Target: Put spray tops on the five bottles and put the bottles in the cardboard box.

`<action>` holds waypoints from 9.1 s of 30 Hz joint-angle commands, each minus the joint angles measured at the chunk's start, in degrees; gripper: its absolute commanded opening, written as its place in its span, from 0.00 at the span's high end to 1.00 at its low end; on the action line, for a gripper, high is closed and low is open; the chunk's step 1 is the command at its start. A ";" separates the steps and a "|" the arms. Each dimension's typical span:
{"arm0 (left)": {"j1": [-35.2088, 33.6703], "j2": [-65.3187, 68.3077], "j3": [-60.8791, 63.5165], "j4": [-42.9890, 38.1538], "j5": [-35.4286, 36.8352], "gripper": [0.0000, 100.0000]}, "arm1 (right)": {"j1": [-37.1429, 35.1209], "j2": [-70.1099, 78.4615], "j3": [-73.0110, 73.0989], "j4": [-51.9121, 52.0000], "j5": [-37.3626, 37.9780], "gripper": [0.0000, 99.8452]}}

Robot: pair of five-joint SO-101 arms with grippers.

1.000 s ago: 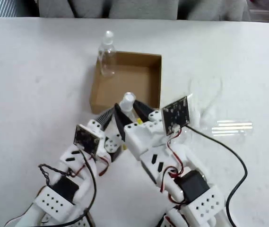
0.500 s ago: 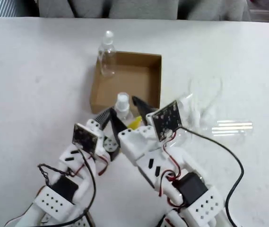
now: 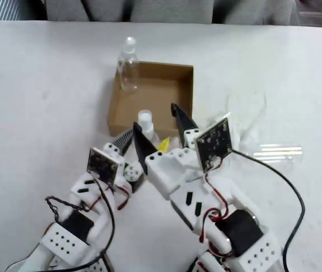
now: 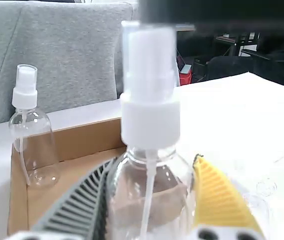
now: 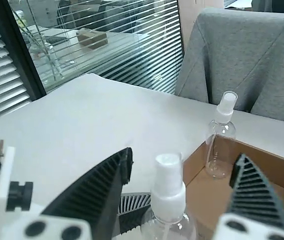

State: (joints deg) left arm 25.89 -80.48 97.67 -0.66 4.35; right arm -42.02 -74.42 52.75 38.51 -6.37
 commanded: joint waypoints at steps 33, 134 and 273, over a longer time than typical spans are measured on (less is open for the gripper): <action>0.57 -0.84 -0.26 -0.35 -0.44 0.98 | 14.73 24.48 -5.89 -19.03 0.79 0.99; -17.10 19.91 -30.59 -5.45 -0.44 0.98 | 32.04 -16.92 26.20 8.22 7.65 0.99; -23.25 94.11 -49.67 -46.68 0.09 0.58 | 31.87 -28.88 44.04 -2.59 7.56 0.99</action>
State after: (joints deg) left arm 3.03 20.62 46.59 -47.96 4.44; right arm -10.64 -102.46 95.56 35.78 0.66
